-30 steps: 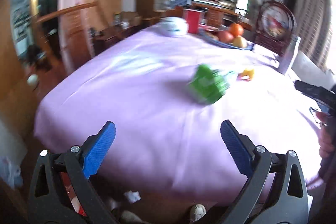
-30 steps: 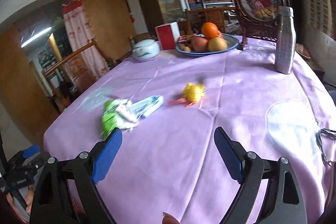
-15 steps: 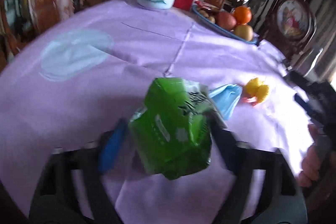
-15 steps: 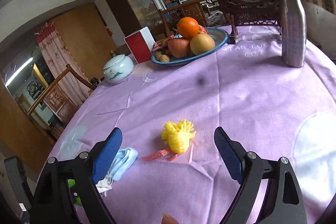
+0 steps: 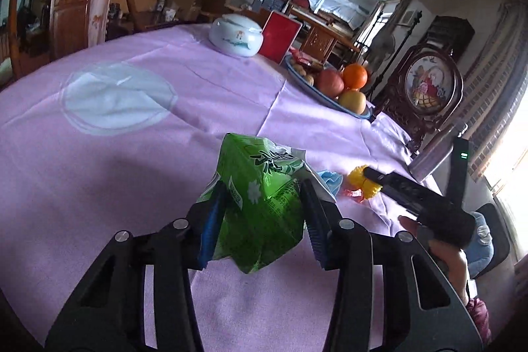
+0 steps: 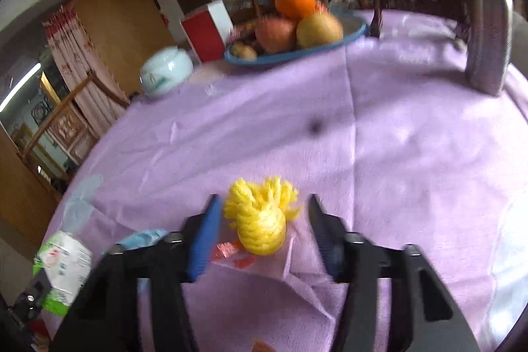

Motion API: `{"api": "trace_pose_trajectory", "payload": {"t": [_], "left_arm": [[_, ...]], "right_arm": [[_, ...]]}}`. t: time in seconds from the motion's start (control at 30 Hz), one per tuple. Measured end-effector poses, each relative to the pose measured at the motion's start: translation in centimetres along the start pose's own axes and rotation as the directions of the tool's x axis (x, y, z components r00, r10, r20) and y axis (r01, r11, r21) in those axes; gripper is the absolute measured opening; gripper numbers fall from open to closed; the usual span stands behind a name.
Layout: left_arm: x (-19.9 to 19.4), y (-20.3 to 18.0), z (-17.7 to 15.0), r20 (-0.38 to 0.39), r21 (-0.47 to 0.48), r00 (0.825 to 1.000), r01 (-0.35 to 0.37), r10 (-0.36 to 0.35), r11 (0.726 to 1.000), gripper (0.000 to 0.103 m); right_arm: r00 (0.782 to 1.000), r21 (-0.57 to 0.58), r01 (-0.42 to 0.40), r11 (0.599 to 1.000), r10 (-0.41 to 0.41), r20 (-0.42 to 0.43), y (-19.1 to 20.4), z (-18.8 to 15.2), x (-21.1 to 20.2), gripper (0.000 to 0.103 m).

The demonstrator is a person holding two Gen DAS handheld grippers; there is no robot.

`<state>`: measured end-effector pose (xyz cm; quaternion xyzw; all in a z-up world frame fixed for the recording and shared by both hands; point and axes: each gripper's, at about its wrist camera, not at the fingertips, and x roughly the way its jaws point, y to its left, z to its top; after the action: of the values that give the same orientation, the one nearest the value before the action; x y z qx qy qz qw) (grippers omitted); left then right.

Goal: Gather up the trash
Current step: 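Grasp the green packet with the left tool while the right tool grasps the yellow flower toy, then carry the packet and toy into the red basket and open both tools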

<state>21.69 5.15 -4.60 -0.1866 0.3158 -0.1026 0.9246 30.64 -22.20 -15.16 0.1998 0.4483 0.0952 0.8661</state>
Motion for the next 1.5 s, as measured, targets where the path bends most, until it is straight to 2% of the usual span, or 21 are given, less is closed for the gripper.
{"api": "trace_pose_trajectory", "payload": {"t": [0.07,0.17,0.23,0.33,0.53,0.7,0.8,0.93,1.1,1.27,1.5], "left_arm": [[-1.0,-0.7,-0.5,0.021,0.036,0.999,-0.036,0.035,0.999,0.046],[-3.0,-2.0,-1.7,0.066,0.098,0.995,-0.087,0.081,0.991,0.046],[-5.1,-3.1,-2.6,0.124,0.156,0.983,-0.152,0.134,0.976,0.046],[-8.5,-4.2,-3.6,0.222,0.215,0.951,-0.265,0.217,0.94,0.046],[-13.6,-3.5,-4.4,0.289,0.2,0.916,-0.342,0.278,0.918,0.046],[-17.4,-2.5,-5.4,0.336,0.186,0.886,-0.395,0.32,0.9,0.046],[-19.2,-1.5,-5.9,0.346,0.169,0.874,-0.416,0.341,0.894,0.046],[-21.6,0.5,-6.9,0.357,0.138,0.853,-0.452,0.381,0.881,0.046],[-24.0,3.2,-8.2,0.35,0.082,0.838,-0.472,0.418,0.878,0.046],[-27.1,7.5,-10.2,0.321,0.004,0.825,-0.492,0.465,0.871,0.046],[-31.3,13.6,-13.1,0.271,-0.11,0.797,-0.532,0.54,0.84,0.046]], "right_arm": [[1.0,0.014,0.003,1.0,-0.003,0.002,-0.3,-0.1,-0.2,0.031],[0.996,-0.038,0.028,0.999,-0.024,0.084,0.6,0.1,-2.4,0.03],[0.992,-0.059,0.019,0.998,-0.011,0.129,1.3,0.0,-3.8,0.03],[0.988,-0.079,-0.008,0.997,0.02,0.156,1.8,-0.5,-5.4,0.03],[0.973,-0.148,-0.044,0.988,0.076,0.216,3.5,-2.3,-8.6,0.03],[0.955,-0.2,-0.127,0.972,0.174,0.239,5.1,-5.4,-11.7,0.03],[0.941,-0.243,-0.154,0.958,0.217,0.258,6.2,-7.6,-13.5,0.03],[0.939,-0.276,-0.178,0.945,0.247,0.241,7.5,-10.3,-14.8,0.03],[0.929,-0.305,-0.226,0.925,0.299,0.22,9.9,-12.4,-16.7,0.029],[0.905,-0.36,-0.302,0.883,0.385,0.184,13.9,-14.8,-19.3,0.029],[0.875,-0.44,-0.371,0.818,0.466,0.13,19.6,-18.9,-22.0,0.029]]}}
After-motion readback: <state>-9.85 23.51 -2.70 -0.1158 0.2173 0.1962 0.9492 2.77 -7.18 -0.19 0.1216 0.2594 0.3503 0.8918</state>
